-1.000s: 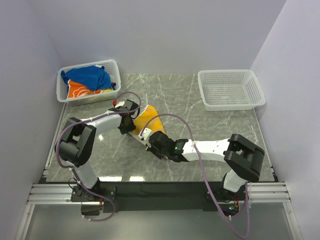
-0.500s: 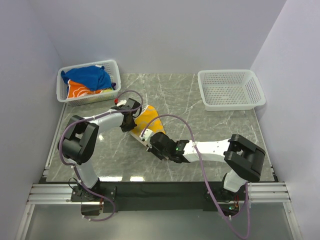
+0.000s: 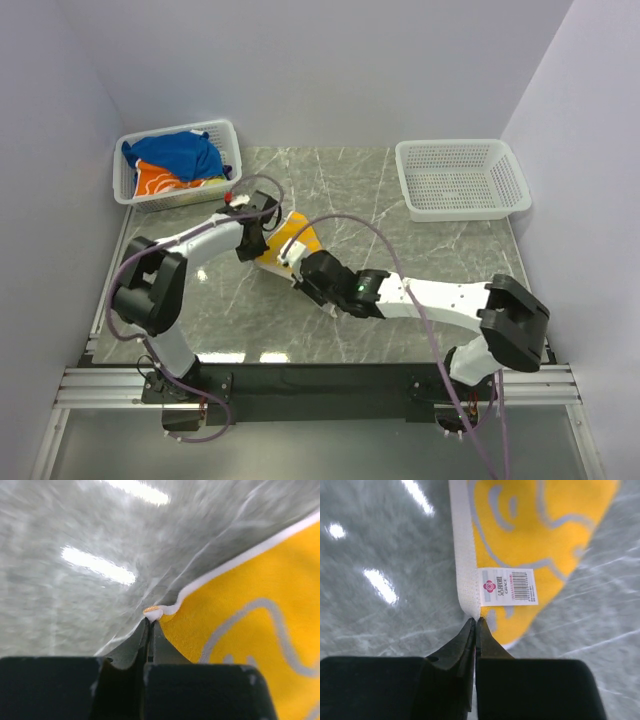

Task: Fold and stack the towels
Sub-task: Flatten out the crumpled towel

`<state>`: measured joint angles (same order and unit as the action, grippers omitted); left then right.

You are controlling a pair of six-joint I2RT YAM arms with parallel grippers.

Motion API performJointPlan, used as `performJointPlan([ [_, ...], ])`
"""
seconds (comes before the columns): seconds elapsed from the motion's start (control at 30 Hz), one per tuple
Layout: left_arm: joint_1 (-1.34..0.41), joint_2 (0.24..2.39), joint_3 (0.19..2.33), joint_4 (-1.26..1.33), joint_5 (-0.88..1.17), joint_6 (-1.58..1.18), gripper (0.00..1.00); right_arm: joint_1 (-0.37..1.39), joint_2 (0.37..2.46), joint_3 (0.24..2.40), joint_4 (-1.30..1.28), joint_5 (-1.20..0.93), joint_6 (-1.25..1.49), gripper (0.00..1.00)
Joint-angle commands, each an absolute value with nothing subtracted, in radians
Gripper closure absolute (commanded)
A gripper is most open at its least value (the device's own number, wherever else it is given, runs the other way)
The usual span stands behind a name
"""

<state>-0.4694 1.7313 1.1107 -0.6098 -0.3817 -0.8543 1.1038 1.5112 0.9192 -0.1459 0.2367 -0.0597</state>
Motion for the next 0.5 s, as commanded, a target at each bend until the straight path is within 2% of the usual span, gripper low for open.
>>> performJointPlan([
  [0.0, -0.465, 1.577, 1.258, -0.713, -0.506, -0.822, 0.99, 1.1, 1.427, 1.041, -0.282, 0.366, -0.11, 1.0],
  [0.17, -0.465, 1.499, 1.457, -0.785, -0.563, -0.785, 0.99, 1.008, 1.352, 1.167, -0.368, 0.408, -0.156, 1.0],
  [0.47, -0.463, 1.39, 1.681, -0.68, -0.496, -0.683, 1.0, 0.861, 1.292, 1.402, -0.46, 0.377, -0.262, 1.0],
])
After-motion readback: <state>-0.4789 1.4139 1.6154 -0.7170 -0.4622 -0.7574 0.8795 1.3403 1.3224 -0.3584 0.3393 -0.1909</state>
